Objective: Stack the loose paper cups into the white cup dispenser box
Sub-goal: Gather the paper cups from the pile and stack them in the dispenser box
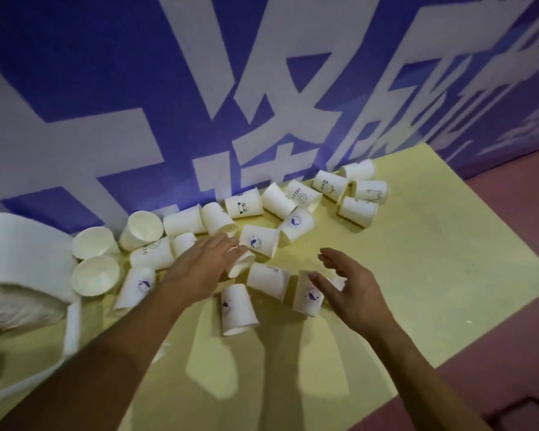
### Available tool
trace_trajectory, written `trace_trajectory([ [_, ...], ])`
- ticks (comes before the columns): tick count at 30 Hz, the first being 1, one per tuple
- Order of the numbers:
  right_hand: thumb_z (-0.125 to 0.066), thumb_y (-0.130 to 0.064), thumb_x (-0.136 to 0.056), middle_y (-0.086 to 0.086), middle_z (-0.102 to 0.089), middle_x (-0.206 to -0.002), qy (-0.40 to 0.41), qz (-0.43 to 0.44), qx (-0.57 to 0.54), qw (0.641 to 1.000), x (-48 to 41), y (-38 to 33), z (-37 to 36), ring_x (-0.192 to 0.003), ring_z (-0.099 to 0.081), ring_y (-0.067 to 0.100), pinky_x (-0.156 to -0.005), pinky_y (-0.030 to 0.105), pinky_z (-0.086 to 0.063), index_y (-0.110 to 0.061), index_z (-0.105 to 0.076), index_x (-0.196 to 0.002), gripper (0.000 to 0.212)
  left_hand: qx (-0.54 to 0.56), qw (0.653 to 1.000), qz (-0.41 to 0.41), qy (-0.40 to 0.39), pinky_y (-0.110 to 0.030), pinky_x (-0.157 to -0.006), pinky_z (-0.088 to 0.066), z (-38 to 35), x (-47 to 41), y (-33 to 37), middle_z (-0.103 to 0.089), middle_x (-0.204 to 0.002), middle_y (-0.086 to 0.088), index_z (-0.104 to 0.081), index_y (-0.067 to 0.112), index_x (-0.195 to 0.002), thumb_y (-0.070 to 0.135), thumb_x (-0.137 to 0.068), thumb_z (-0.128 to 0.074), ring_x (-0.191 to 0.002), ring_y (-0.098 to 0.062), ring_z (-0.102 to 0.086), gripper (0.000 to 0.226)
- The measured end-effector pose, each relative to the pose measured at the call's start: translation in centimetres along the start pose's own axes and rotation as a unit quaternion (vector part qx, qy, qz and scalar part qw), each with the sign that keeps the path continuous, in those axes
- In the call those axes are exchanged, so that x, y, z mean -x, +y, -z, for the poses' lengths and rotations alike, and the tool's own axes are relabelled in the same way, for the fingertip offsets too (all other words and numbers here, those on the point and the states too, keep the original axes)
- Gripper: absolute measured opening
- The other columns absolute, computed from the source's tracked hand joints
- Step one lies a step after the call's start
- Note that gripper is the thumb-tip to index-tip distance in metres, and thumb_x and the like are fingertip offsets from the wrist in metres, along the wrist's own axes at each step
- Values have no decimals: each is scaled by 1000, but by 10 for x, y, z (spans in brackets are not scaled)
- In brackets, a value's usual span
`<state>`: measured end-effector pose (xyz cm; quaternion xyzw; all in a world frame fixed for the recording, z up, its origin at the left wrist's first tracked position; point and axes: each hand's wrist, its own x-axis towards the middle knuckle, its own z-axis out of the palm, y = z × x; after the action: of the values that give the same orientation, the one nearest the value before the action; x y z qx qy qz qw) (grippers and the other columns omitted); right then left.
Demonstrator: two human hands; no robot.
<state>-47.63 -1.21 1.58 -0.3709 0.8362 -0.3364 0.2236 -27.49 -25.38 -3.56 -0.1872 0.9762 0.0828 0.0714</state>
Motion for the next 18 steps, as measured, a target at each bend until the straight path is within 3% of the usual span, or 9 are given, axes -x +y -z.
trace_trajectory([
  [5, -74, -42, -91, -11, -70, -114, 44, -62, -36, 996, -38, 46, 30, -100, -67, 9, -85, 22, -51, -21, -63, -132, 47, -74, 994, -80, 27, -41, -110, -45, -18, -20, -5, -60, -140, 0, -58, 24, -142, 15, -73, -82, -129, -25, -57, 74],
  [9, -75, -43, -91, -5, -70, -114, 94, -122, -59, 986, -70, 78, 50, -95, -69, 13, -79, 24, -51, -15, -63, -133, 52, -41, 994, -77, 63, -37, -110, -42, -25, -21, -12, -63, -134, 1, -58, 21, -138, 37, -75, -86, -125, -23, -59, 71],
  [14, -82, -45, -84, 5, -62, -136, 99, -154, -18, 983, -127, 113, 74, -101, -65, 23, -85, 33, -48, -14, -50, -146, 76, 83, 993, 34, 77, -28, -89, -46, 5, -13, -10, -62, -126, 6, -49, 34, -133, 53, -75, -85, -112, -19, -63, 72],
  [16, -88, -41, -79, 9, -54, -144, 65, -146, 17, 987, -151, 124, 79, -110, -61, 25, -85, 32, -45, -14, -43, -152, 91, 173, 970, 105, 131, -33, -87, -49, 19, -7, -1, -61, -126, 5, -54, 26, -135, 51, -72, -87, -109, -16, -61, 75],
  [18, -95, -34, -71, 11, -48, -148, 26, -132, 37, 990, -170, 135, 81, -124, -55, 27, -95, 37, -48, -16, -39, -155, 103, 266, 927, 183, 193, -34, -89, -46, 31, 2, 8, -60, -122, 4, -55, 23, -132, 38, -70, -95, -108, -13, -55, 76],
])
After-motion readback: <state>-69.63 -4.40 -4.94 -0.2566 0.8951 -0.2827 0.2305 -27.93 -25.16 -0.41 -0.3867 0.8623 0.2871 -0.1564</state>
